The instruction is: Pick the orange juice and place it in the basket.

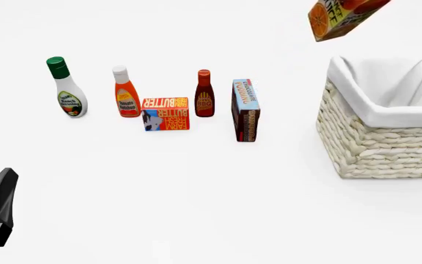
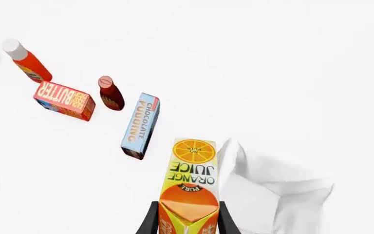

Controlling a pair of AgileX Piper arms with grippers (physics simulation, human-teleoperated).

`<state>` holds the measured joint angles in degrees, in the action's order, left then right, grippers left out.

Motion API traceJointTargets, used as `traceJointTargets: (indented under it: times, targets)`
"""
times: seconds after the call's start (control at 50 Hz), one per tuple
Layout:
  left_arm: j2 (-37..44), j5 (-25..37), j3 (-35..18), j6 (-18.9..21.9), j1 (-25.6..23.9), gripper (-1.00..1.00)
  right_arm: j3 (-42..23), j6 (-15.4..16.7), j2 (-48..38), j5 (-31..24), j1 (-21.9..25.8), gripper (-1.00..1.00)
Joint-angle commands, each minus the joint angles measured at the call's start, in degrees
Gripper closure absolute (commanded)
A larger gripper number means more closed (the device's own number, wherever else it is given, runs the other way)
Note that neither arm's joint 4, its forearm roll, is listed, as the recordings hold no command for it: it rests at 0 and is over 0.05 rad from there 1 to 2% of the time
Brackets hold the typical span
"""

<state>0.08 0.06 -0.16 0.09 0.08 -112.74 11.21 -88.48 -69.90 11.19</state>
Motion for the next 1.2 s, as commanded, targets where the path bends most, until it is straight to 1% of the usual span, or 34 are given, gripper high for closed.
traceJointTargets:
  times: [0.02,0.2,0.32,0.42,0.44,0.54,0.94,0.98,1.0,1.06,1.2]
  targets:
    - [0.0,0.0,0.0,0.0,0.0,-1.00,-1.0,-1.4,1.2,0.0,-2.0,1.00]
    - [0.0,0.0,0.0,0.0,0.0,-1.00,-0.1,-1.6,2.9,0.0,-5.3,1.00]
    - [0.0,0.0,0.0,0.0,0.0,-1.00,0.5,-2.7,3.7,0.0,-6.2,1.00]
    - [0.0,0.0,0.0,0.0,0.0,-1.00,1.5,-2.2,4.7,0.0,-8.3,1.00]
    - [0.0,0.0,0.0,0.0,0.0,-1.00,1.6,-2.8,5.0,0.0,-8.5,1.00]
    - [0.0,0.0,0.0,0.0,0.0,-1.00,2.1,-3.0,5.7,0.0,-9.6,1.00]
    - [0.0,0.0,0.0,0.0,0.0,-1.00,5.2,-5.7,7.8,0.0,-12.1,1.00]
    - [0.0,0.0,0.0,0.0,0.0,-1.00,5.4,-6.1,8.0,0.0,-12.3,1.00]
    - [0.0,0.0,0.0,0.0,0.0,-1.00,5.3,-7.0,7.9,0.0,-11.9,1.00]
    - [0.0,0.0,0.0,0.0,0.0,-1.00,5.9,-6.9,8.1,0.0,-12.5,1.00]
    - [0.0,0.0,0.0,0.0,0.0,-1.00,6.8,-7.9,8.3,0.0,-13.1,1.00]
